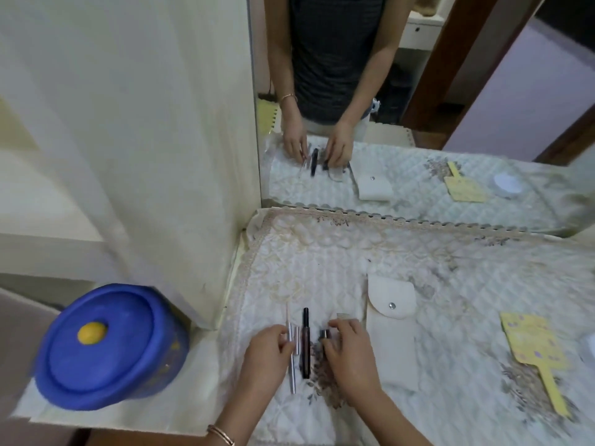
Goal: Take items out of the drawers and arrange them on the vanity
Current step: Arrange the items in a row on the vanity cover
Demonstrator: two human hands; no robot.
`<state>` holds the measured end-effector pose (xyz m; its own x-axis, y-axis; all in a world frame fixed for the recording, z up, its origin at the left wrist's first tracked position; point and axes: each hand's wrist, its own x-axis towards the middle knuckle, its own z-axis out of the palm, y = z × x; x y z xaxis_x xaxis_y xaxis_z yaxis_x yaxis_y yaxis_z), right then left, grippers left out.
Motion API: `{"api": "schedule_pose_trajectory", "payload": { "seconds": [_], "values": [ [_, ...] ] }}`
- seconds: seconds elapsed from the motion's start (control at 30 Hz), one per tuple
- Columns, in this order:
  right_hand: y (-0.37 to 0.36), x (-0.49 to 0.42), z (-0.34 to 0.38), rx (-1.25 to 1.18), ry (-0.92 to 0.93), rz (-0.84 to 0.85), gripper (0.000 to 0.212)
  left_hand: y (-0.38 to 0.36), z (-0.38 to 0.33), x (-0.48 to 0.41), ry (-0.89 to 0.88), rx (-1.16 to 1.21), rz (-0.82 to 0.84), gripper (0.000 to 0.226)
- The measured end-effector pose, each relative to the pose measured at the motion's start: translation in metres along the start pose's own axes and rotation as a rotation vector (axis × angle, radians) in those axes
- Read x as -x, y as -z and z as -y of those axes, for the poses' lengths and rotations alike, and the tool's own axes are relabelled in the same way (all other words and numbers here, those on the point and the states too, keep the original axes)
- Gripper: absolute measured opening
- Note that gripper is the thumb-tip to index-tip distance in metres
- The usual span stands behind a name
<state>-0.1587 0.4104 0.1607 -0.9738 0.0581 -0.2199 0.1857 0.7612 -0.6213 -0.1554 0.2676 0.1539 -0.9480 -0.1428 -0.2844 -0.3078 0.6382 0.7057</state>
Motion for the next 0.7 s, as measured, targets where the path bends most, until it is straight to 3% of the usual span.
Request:
{"api": "schedule_pose_trajectory", "payload": {
  "seconds": [0.23,0.7],
  "values": [
    [0.003,0.009,-0.016,0.076,0.008,0.034,0.042,-0.007,-0.001,-0.007,-0.044,0.003,0.052,0.026],
    [0.004,0.009,-0.029,-0.027,0.053,-0.102,0.038,-0.002,0.003,-0.009,-0.075,0.011,0.078,0.027]
  ]
}}
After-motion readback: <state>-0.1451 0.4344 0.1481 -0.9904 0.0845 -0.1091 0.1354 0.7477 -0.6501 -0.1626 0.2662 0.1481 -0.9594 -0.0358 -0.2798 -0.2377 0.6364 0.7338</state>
